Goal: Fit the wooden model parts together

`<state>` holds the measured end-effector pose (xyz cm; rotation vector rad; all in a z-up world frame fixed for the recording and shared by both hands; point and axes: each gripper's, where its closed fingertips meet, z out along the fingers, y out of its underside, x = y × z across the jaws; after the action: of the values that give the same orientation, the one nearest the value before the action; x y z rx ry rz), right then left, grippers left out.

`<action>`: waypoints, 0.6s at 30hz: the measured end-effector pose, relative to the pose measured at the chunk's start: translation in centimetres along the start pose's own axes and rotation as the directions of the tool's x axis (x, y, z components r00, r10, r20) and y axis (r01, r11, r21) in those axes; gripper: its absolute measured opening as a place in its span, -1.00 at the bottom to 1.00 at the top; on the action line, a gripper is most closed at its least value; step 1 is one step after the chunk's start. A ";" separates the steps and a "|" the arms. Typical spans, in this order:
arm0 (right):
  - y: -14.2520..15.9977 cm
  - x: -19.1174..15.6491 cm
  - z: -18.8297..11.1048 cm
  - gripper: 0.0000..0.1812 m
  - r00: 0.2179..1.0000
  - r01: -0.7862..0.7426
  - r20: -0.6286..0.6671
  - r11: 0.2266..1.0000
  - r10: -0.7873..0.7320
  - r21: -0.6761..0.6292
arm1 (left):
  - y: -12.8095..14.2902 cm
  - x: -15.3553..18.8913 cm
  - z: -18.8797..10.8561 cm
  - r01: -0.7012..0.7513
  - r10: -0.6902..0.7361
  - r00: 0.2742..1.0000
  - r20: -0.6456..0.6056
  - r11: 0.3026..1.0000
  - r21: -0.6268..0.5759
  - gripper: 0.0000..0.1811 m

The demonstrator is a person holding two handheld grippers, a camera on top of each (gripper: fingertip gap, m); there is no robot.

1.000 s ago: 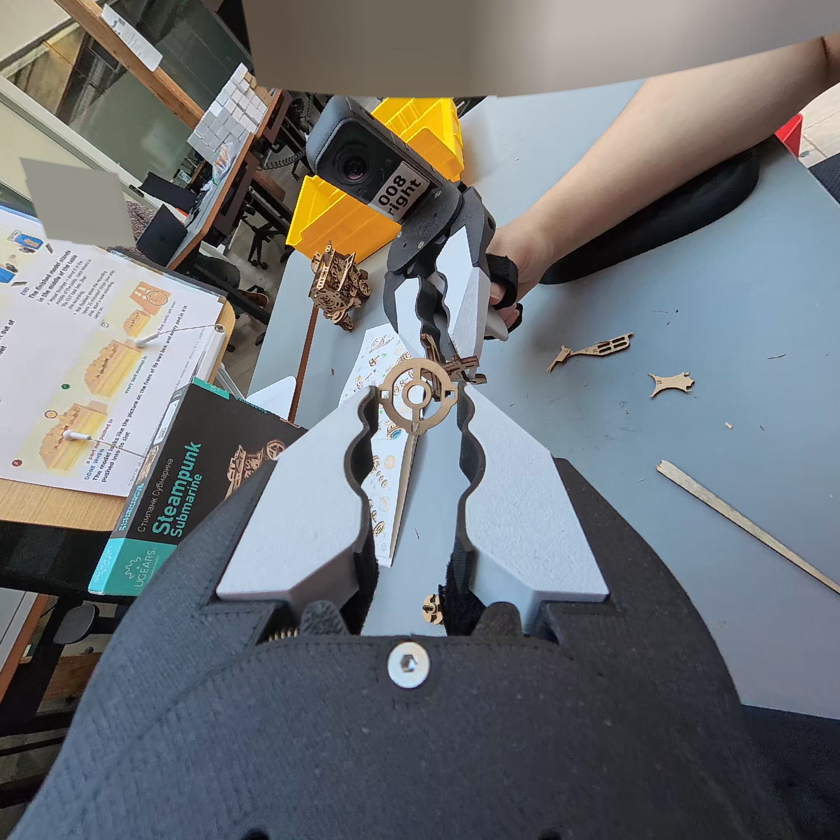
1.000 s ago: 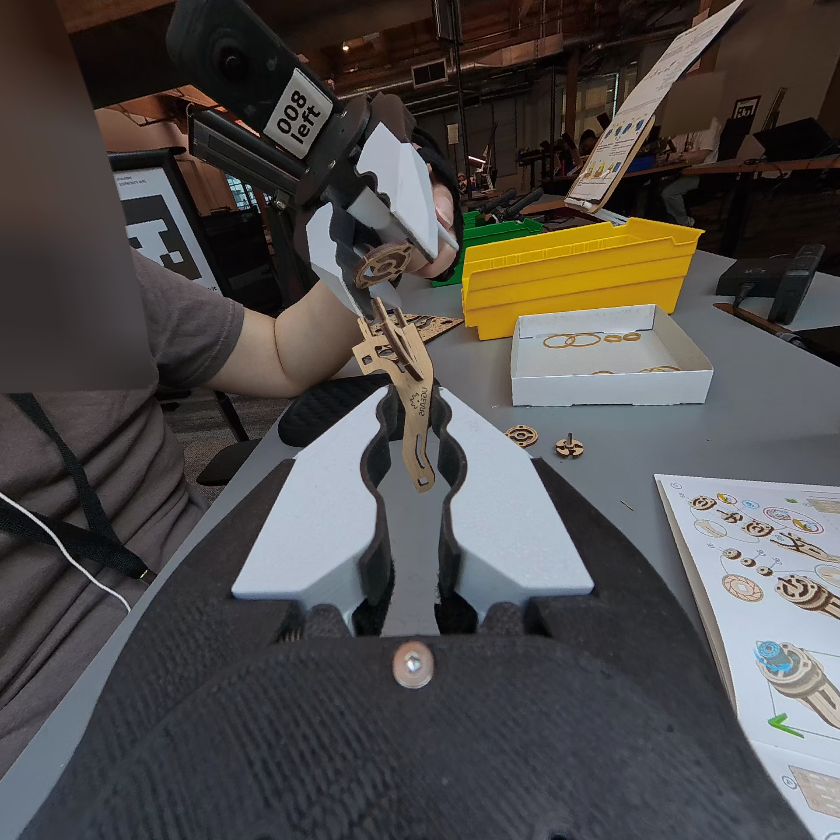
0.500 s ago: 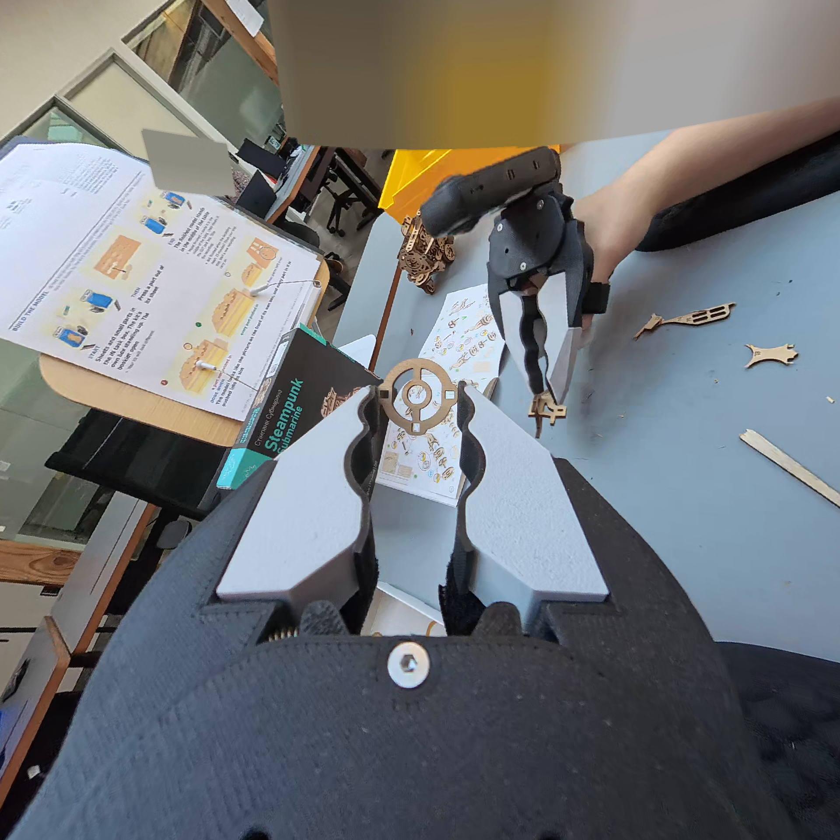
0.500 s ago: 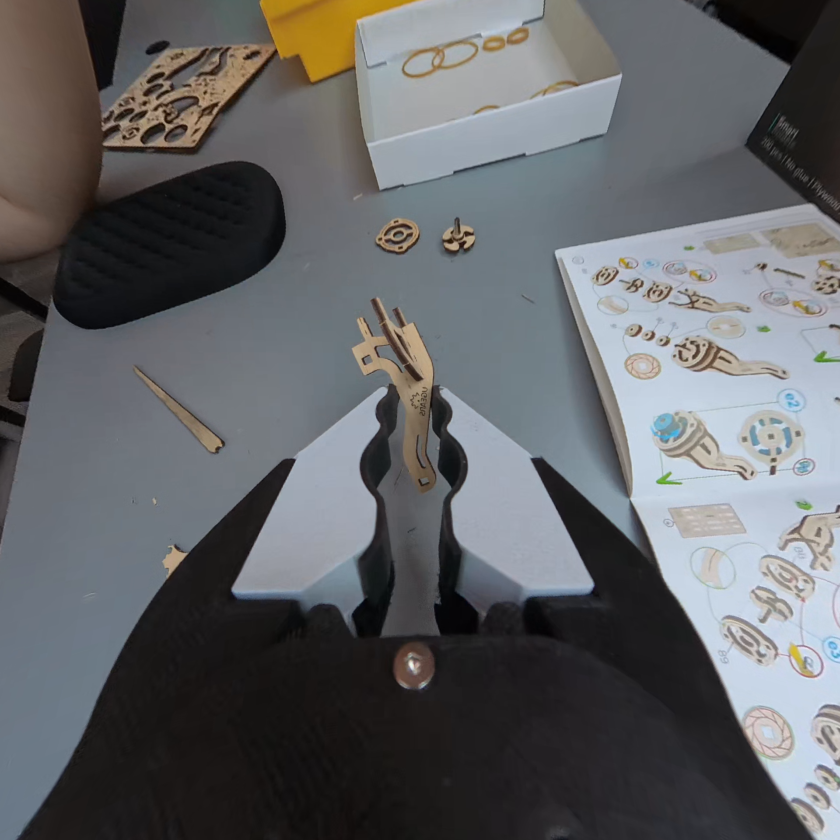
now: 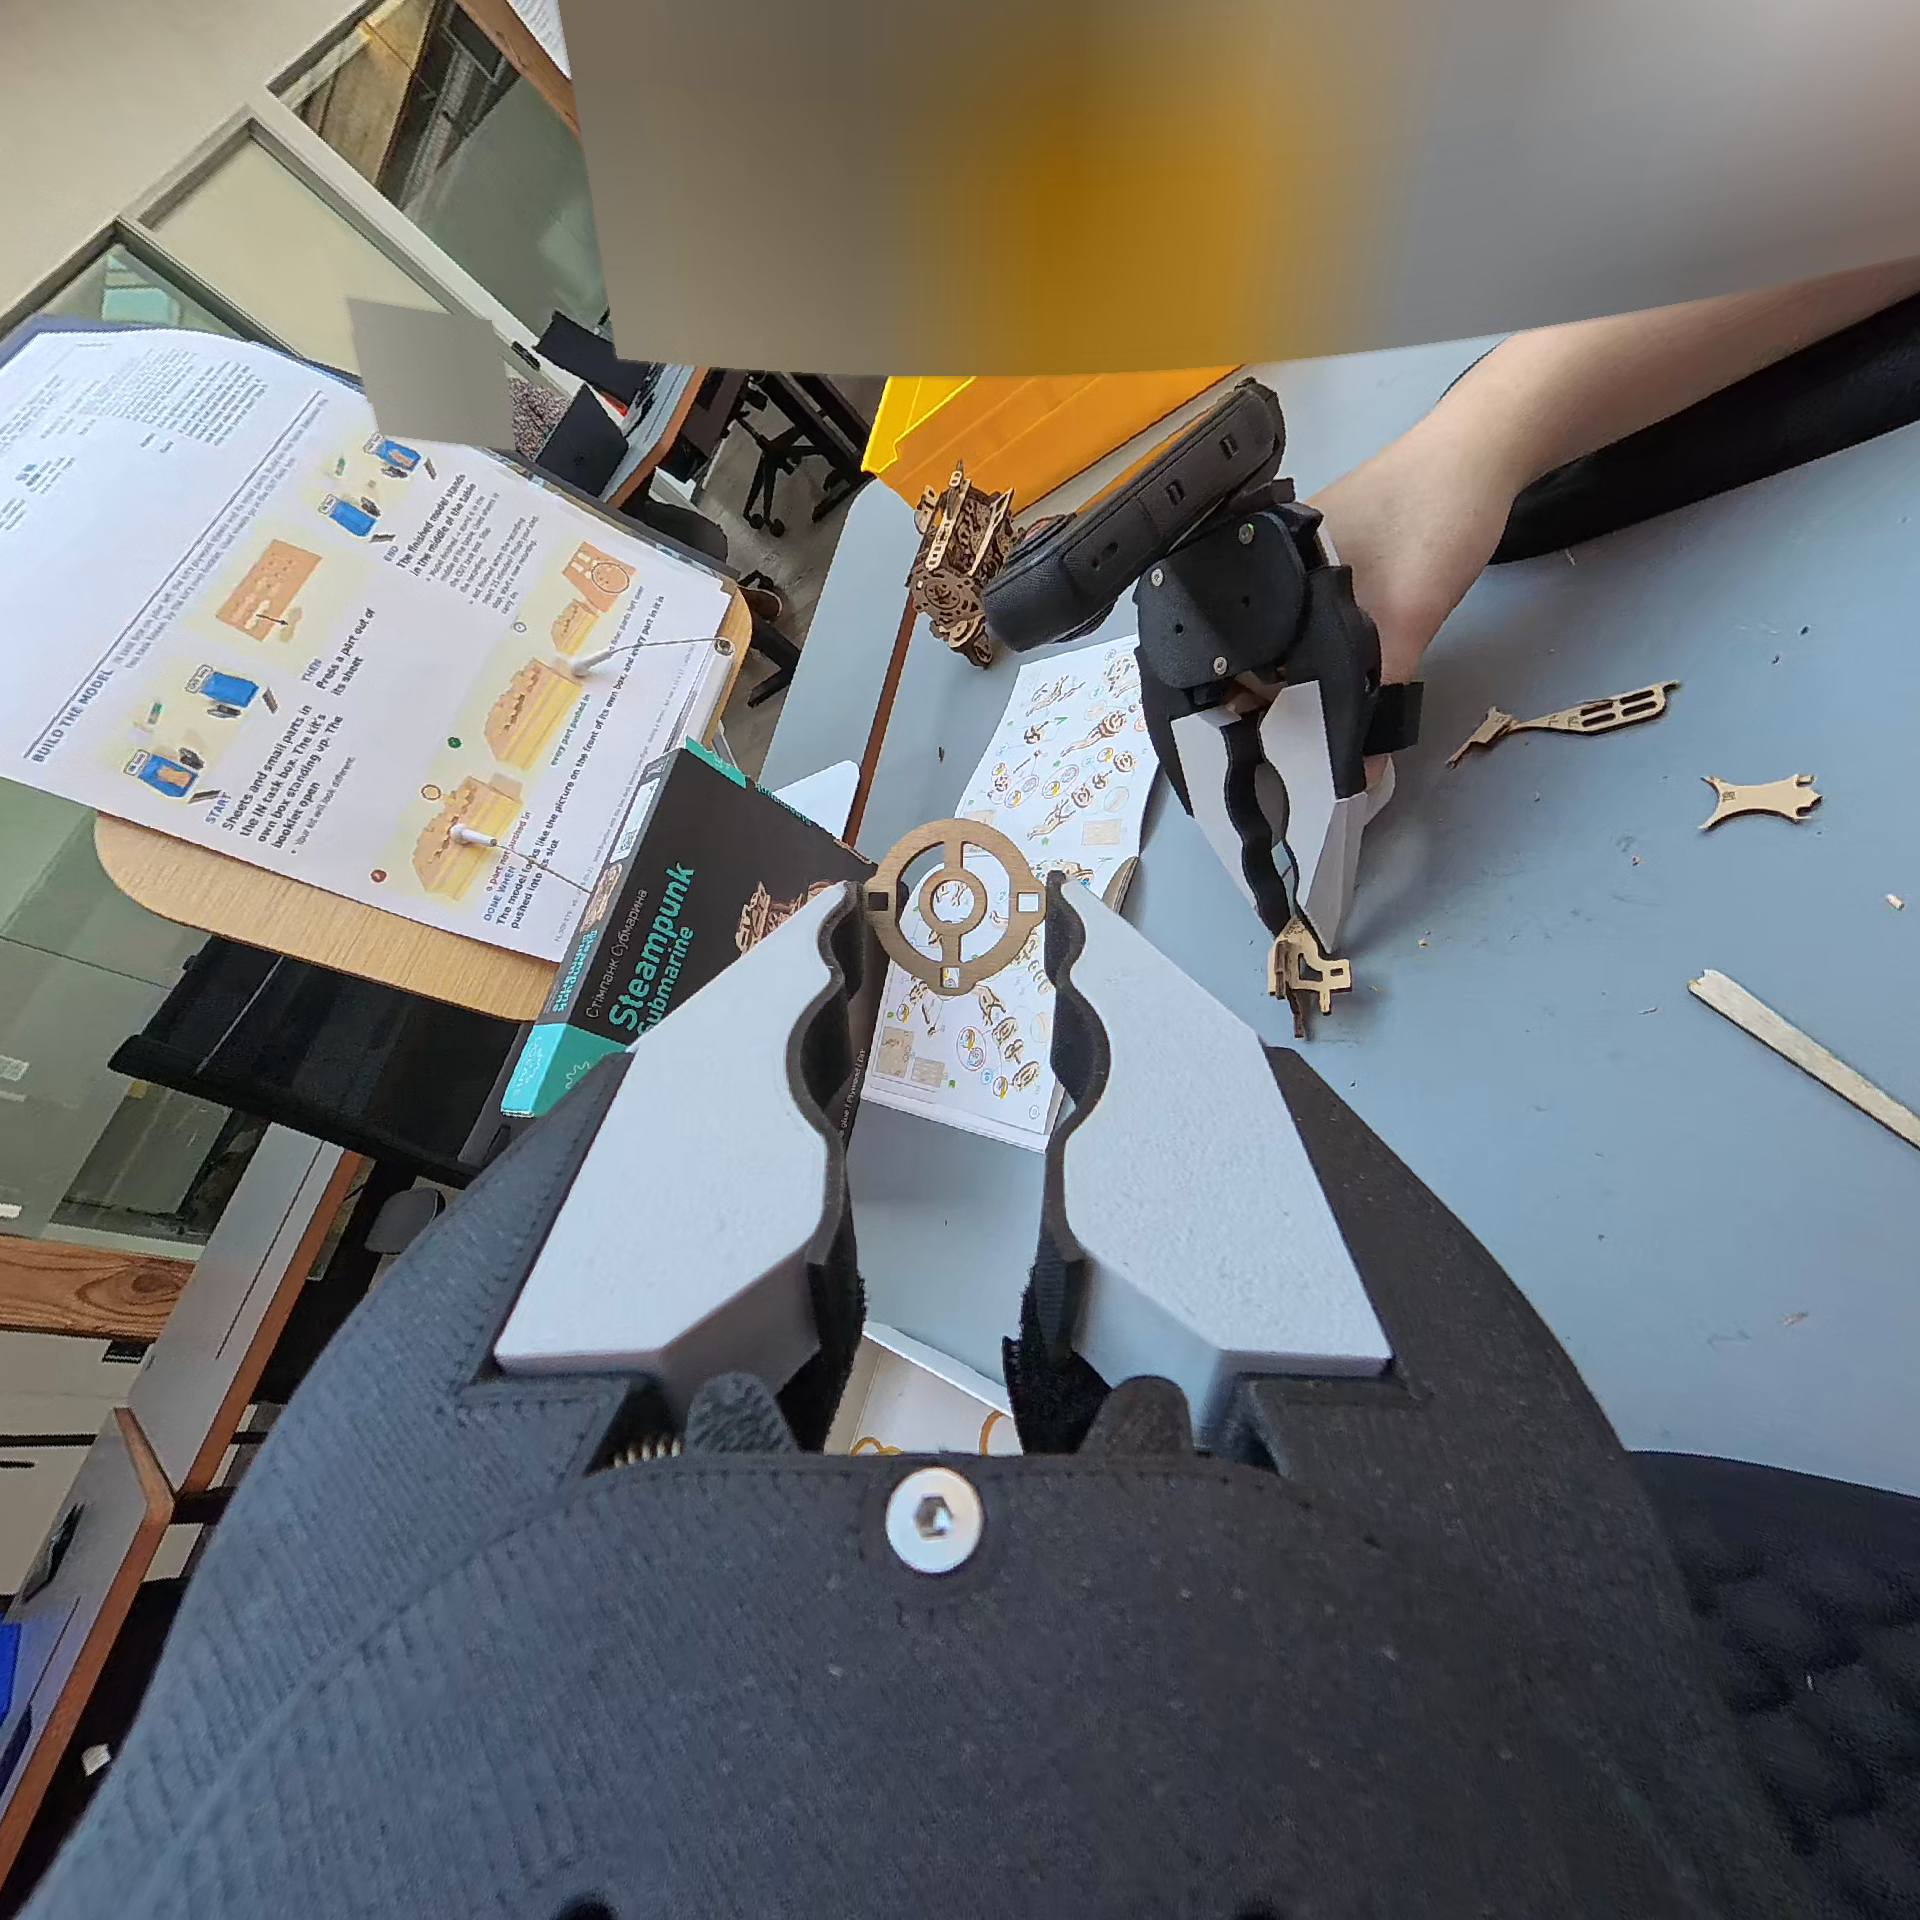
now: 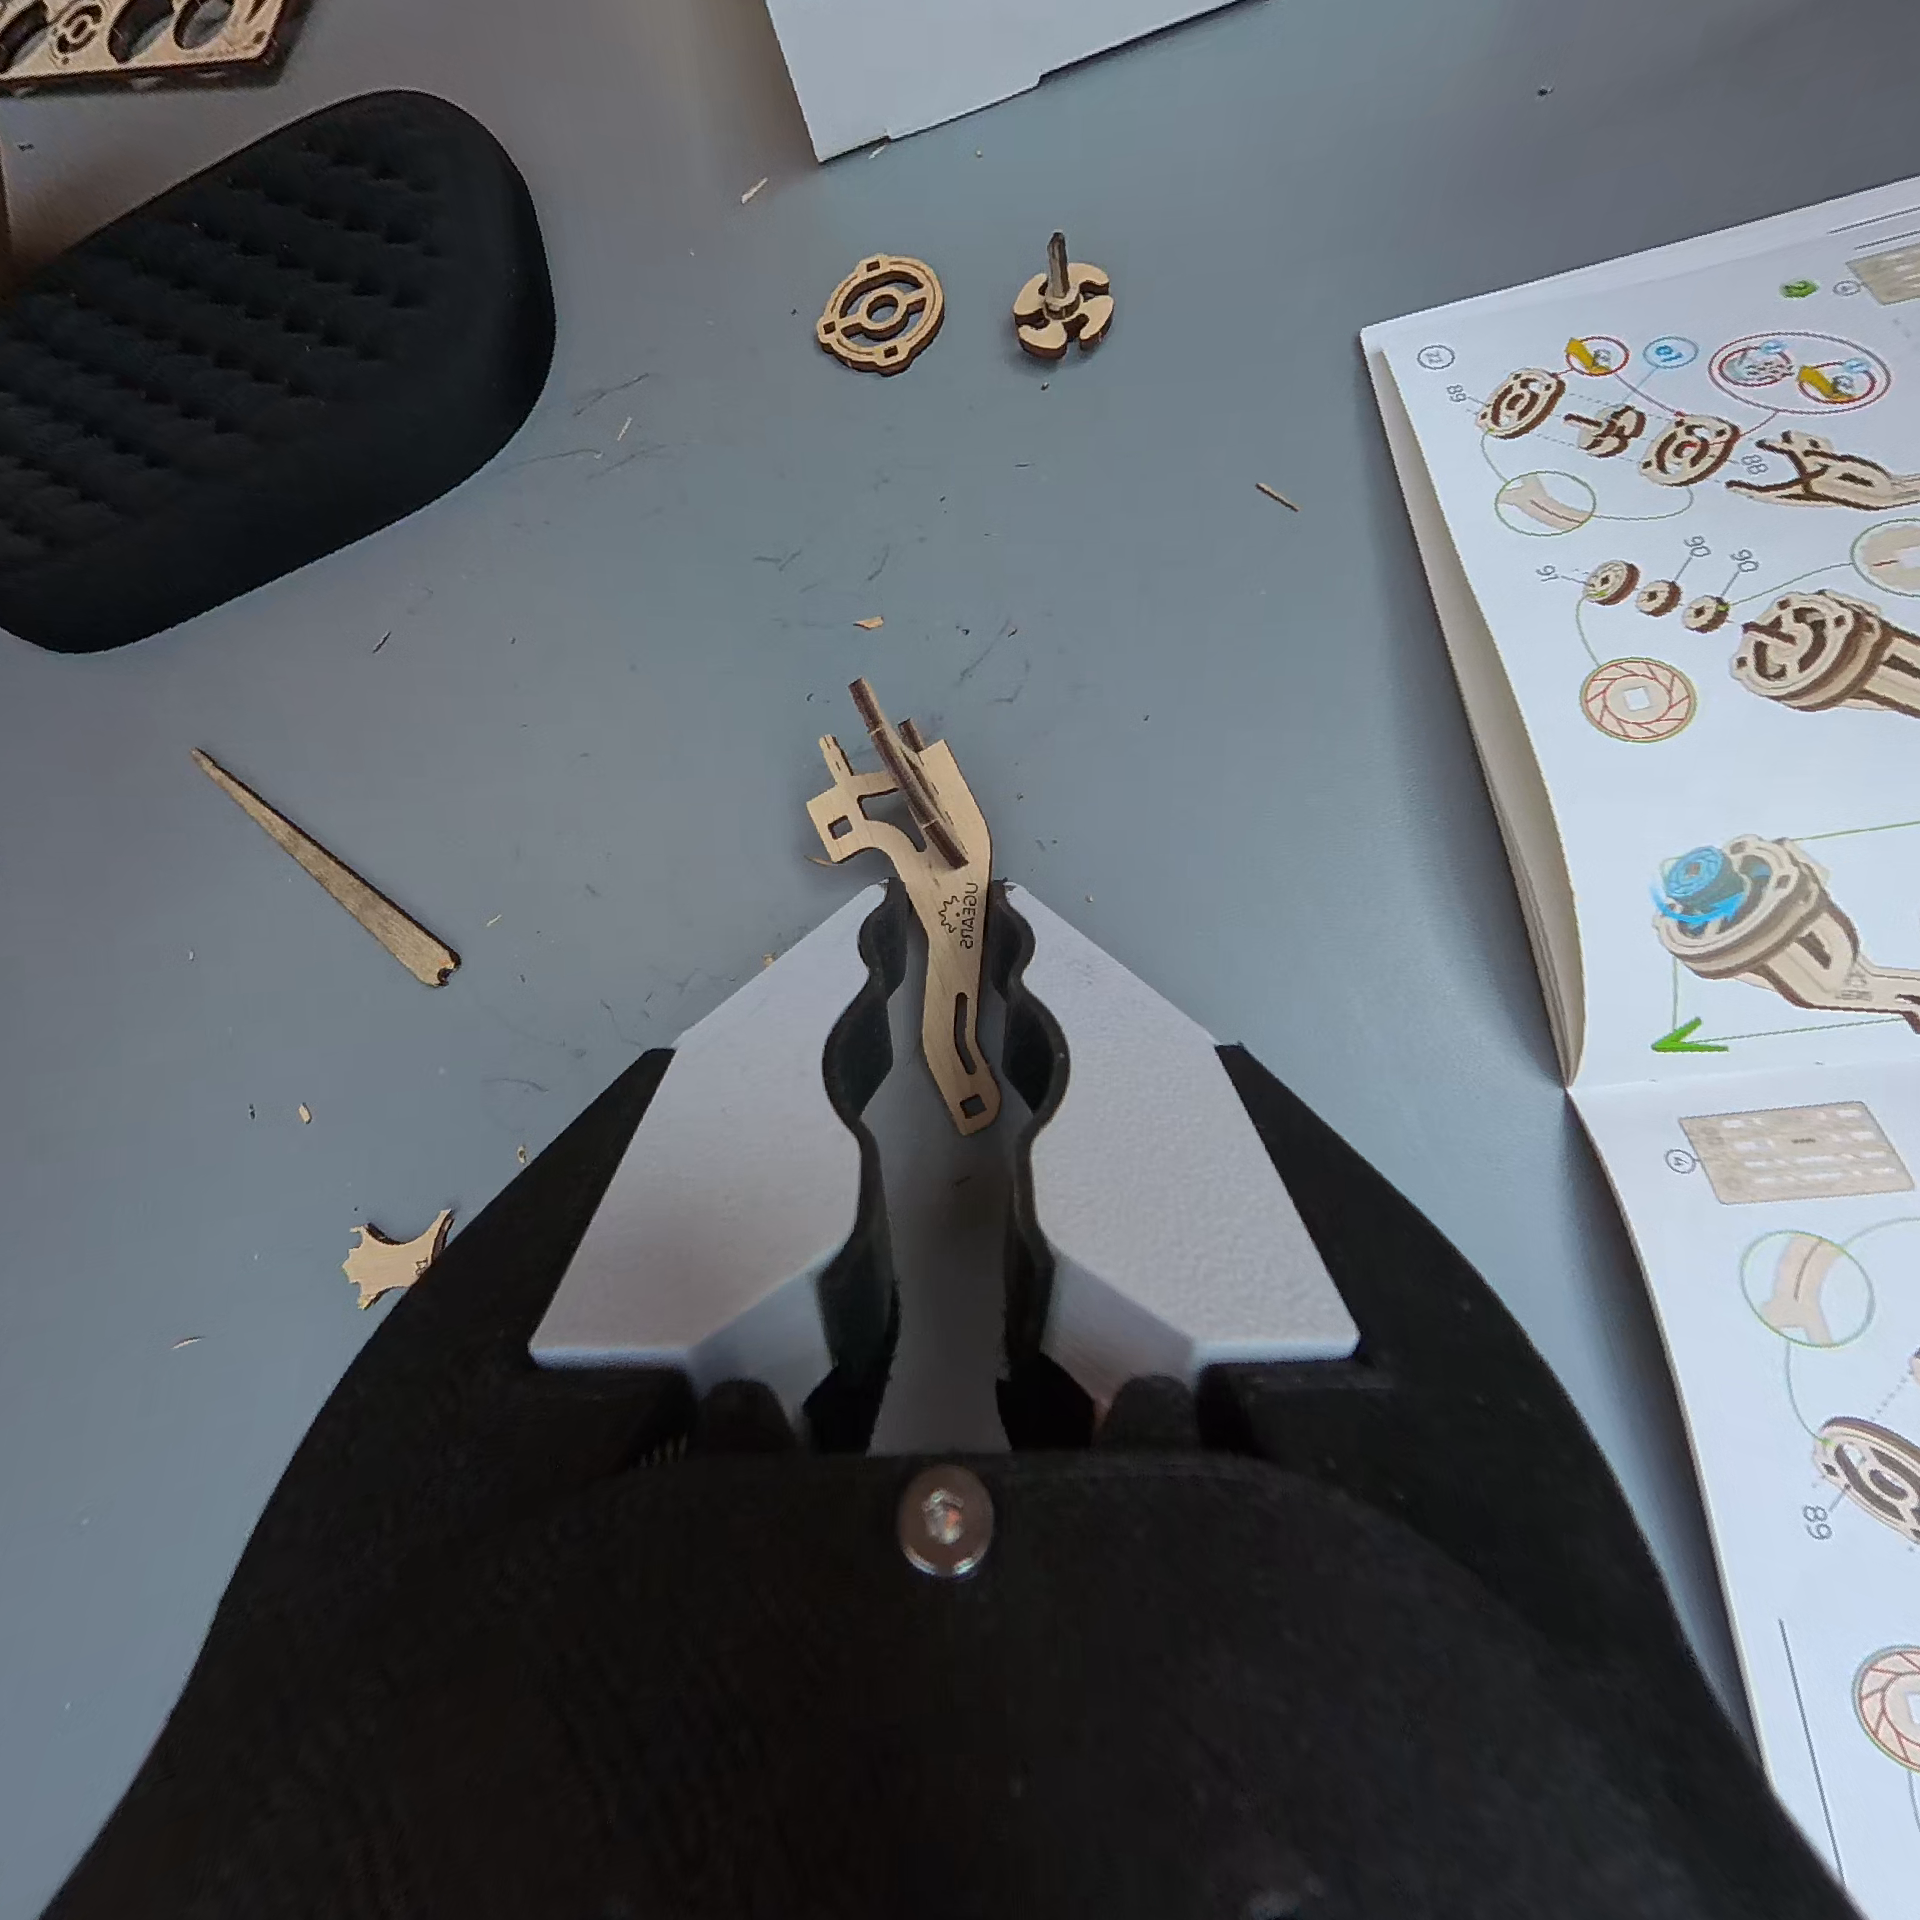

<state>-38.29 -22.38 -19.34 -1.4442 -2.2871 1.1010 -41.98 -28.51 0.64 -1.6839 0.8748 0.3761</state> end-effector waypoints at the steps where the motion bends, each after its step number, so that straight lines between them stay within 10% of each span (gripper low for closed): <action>1: 0.0 -0.1 0.0 -0.84 1.000 0.006 0.004 1.000 -0.006 -0.002 | 0.0 0.0 0.0 0.000 0.000 1.000 -0.001 1.000 0.001 -0.63; 11: -1.3 -0.9 -2.3 -0.78 0.973 0.067 0.224 0.997 -0.057 -0.037 | -0.6 0.2 -0.1 -0.007 0.007 1.000 -0.011 1.000 0.014 -0.63; 18: -0.6 -0.9 -1.5 -0.83 0.893 0.179 0.448 0.936 -0.026 -0.302 | -0.9 0.8 0.0 -0.017 0.018 0.999 -0.026 1.000 0.018 -0.64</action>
<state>-37.42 -22.58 -17.73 -1.2511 -2.9584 1.1378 -40.82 -28.69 0.77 -1.6687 0.9104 0.3576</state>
